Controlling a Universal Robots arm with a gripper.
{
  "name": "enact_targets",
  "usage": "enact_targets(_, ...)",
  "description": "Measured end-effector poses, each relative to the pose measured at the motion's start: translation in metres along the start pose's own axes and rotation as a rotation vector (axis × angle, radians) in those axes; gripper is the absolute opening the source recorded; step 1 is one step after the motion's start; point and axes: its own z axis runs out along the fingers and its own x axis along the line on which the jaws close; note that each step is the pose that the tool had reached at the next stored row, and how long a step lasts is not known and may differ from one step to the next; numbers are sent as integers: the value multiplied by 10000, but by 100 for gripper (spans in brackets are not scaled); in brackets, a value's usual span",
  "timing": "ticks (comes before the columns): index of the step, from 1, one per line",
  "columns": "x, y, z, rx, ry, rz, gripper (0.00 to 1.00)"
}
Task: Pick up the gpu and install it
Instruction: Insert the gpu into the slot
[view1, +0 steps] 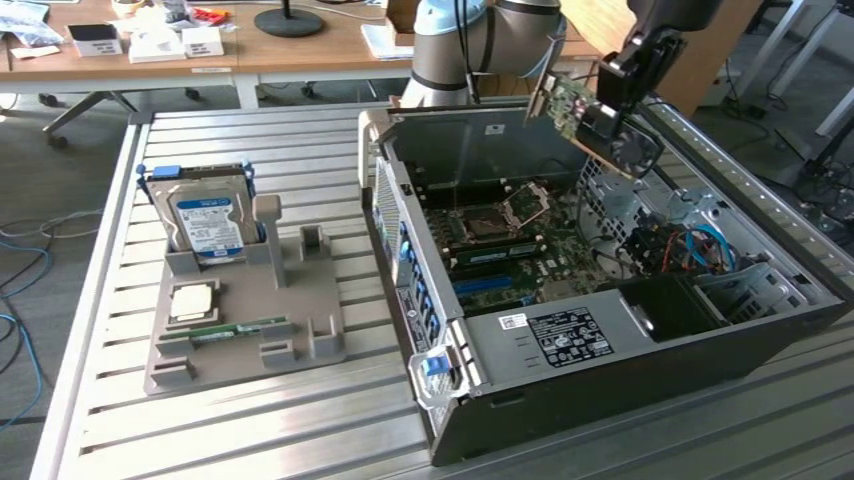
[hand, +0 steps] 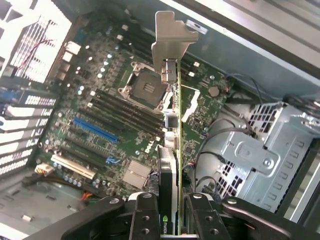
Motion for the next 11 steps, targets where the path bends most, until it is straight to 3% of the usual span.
enact_targets(11,0,0,2,-38,55,-1635,27)
